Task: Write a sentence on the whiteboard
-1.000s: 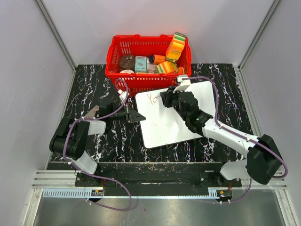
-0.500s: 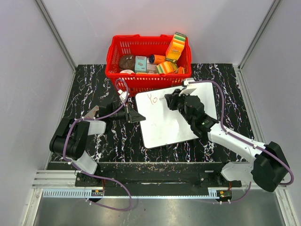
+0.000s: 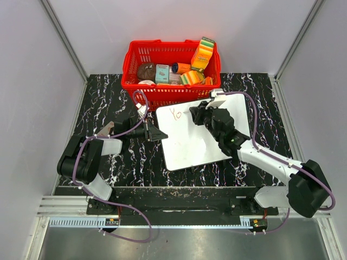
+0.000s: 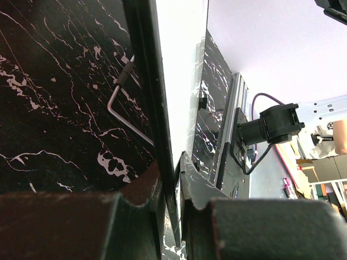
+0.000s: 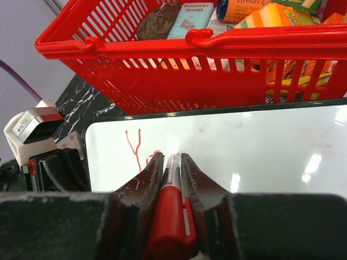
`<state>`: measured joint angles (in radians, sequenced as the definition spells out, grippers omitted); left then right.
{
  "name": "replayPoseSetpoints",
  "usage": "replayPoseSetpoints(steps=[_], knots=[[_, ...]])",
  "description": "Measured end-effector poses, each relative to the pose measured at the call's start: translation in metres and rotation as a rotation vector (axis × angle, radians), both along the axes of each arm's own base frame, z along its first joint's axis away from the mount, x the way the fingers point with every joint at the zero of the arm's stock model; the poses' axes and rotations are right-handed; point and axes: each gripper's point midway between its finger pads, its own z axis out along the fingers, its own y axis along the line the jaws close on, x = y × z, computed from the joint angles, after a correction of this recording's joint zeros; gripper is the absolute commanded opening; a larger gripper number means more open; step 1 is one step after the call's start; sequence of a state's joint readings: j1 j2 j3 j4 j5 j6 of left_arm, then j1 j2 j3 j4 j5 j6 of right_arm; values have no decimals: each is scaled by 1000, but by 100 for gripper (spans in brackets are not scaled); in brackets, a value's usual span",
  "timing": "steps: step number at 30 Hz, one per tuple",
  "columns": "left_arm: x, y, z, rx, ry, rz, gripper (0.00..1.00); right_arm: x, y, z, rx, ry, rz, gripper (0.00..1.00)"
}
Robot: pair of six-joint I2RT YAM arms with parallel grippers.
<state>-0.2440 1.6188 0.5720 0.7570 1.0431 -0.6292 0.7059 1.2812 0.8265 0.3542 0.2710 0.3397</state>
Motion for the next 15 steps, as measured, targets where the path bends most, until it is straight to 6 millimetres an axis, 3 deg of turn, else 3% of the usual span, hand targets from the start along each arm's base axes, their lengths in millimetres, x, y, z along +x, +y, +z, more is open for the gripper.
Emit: replayPoseSetpoints(steps=[15], knots=[[0,0,0,0,0,-1,0,5,5,4,27,-8,16,0]])
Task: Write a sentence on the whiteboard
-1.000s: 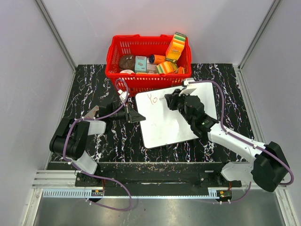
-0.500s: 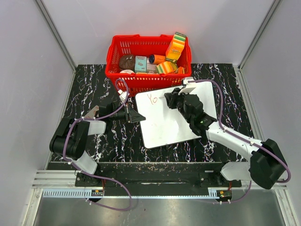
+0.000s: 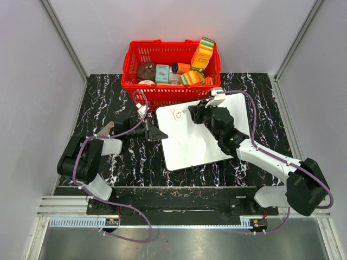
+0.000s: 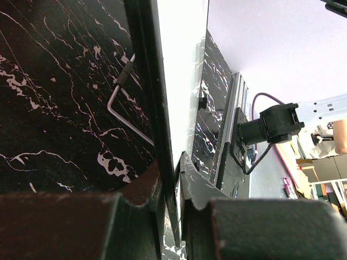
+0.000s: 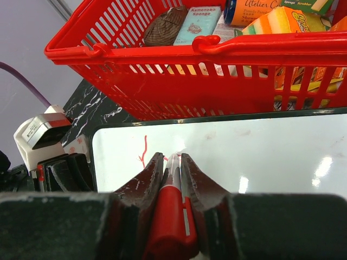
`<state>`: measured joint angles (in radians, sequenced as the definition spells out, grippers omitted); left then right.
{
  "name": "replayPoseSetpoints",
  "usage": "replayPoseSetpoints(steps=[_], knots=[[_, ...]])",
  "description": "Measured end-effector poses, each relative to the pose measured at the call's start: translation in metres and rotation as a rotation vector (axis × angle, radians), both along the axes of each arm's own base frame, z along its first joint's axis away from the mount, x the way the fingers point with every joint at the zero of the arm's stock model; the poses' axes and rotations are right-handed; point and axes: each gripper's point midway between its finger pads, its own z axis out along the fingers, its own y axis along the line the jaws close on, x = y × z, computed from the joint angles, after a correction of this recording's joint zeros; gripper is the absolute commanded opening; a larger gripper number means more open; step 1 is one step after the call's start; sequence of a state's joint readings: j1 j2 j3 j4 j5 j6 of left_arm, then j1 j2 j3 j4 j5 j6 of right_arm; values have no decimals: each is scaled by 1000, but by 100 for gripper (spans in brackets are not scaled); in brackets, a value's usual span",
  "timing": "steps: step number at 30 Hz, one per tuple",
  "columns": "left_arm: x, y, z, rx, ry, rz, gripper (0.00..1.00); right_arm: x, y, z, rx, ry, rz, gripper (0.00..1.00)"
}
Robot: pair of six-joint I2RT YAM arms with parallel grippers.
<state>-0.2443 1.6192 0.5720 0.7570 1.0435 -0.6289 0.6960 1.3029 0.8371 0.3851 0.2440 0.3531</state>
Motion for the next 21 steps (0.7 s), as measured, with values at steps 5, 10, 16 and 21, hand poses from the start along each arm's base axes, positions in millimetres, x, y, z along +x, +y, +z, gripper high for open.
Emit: replayPoseSetpoints(steps=[5,10,16,21], knots=[[0,0,0,0,0,0,0,0,0,0,7,5,1,0],[0,0,0,0,0,0,0,-1,0,-2,7,9,1,0],[0,0,0,0,0,0,0,-5,-1,-6,7,16,10,0],[0,0,0,0,1,0,0,-9,-1,-11,9,26,24,0]])
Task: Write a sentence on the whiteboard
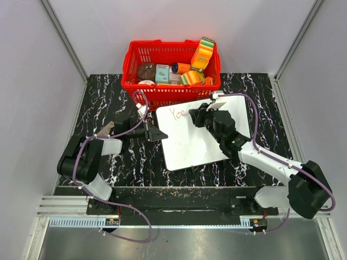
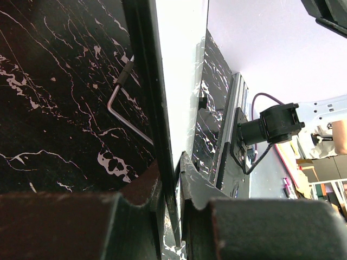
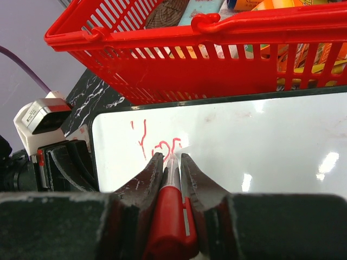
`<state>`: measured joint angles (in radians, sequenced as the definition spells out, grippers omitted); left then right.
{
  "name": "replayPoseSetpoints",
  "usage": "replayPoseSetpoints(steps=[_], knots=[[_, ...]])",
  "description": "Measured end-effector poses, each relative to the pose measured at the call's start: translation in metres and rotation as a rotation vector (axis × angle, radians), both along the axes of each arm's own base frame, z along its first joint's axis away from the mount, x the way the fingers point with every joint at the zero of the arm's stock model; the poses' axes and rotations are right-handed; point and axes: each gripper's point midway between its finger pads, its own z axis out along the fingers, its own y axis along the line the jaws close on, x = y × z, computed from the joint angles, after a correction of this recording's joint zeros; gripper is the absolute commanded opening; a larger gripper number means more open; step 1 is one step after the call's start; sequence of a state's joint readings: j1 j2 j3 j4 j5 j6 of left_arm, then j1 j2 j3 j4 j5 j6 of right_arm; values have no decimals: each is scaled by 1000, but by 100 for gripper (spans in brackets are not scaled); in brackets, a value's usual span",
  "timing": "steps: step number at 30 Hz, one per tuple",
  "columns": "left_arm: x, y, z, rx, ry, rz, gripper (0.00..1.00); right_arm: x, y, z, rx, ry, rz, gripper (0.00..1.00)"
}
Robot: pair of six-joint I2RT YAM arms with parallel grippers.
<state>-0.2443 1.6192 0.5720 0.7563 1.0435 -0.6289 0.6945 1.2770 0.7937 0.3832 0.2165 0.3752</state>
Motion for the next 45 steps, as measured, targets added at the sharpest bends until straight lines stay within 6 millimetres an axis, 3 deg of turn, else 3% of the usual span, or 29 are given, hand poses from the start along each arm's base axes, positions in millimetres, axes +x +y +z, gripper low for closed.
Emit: replayPoseSetpoints(steps=[13,32,45], knots=[[0,0,0,0,0,0,0,-7,-6,-7,3,16,-7,0],[0,0,0,0,1,0,0,14,-11,9,11,0,-59,0],[0,0,0,0,1,-1,0,9,-15,4,5,13,-57,0]])
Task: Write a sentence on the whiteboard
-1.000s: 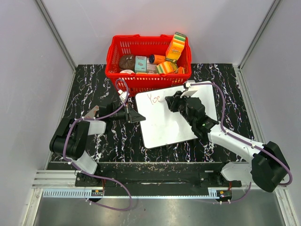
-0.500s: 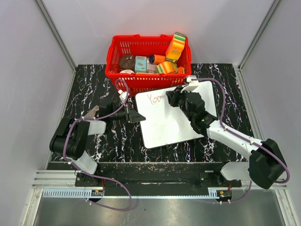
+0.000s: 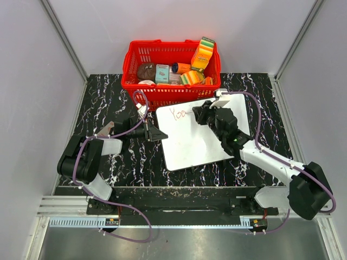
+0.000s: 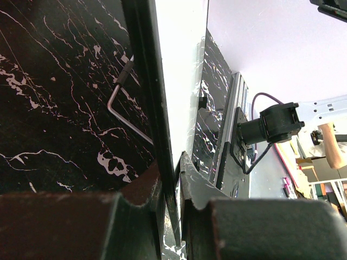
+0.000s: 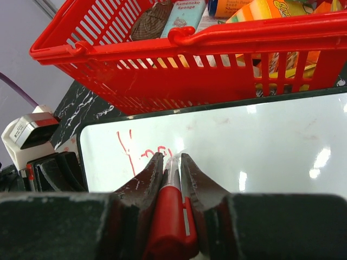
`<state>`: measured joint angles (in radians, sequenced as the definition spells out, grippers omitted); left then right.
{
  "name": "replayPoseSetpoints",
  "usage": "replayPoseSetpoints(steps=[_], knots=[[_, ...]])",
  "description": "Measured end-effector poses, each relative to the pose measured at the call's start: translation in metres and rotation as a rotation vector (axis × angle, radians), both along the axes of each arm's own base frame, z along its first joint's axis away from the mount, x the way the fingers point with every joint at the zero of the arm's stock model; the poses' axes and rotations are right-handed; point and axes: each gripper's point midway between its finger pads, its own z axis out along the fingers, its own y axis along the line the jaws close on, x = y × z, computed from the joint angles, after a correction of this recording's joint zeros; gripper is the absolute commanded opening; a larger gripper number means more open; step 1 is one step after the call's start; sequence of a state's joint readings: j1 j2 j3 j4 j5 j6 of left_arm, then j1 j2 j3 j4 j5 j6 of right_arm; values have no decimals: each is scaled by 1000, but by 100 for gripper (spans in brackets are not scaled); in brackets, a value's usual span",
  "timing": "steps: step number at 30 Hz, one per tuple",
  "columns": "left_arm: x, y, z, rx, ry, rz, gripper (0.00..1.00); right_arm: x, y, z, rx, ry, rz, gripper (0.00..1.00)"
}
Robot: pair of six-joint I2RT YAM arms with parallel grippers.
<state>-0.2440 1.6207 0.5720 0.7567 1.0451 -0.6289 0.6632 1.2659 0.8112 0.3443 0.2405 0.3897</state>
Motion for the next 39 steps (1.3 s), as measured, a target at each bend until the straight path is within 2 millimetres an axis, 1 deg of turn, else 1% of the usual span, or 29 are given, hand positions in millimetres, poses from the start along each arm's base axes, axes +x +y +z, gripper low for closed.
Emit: replayPoseSetpoints(steps=[10,21,24,28,33,39], knots=[[0,0,0,0,1,1,0,-7,0,-9,5,22,21,0],[0,0,0,0,1,-2,0,-14,-7,-11,-2,31,17,0],[0,0,0,-1,-1,-3,0,-17,-11,-5,2,25,14,0],[0,0,0,-1,-1,-2,0,-18,-18,9,22,-7,2,0],[0,0,0,-1,-1,-3,0,-9,-28,17,15,-23,-27,0],[-1,0,0,-1,0,-3,0,-1,-35,23,-8,-33,-52,0]])
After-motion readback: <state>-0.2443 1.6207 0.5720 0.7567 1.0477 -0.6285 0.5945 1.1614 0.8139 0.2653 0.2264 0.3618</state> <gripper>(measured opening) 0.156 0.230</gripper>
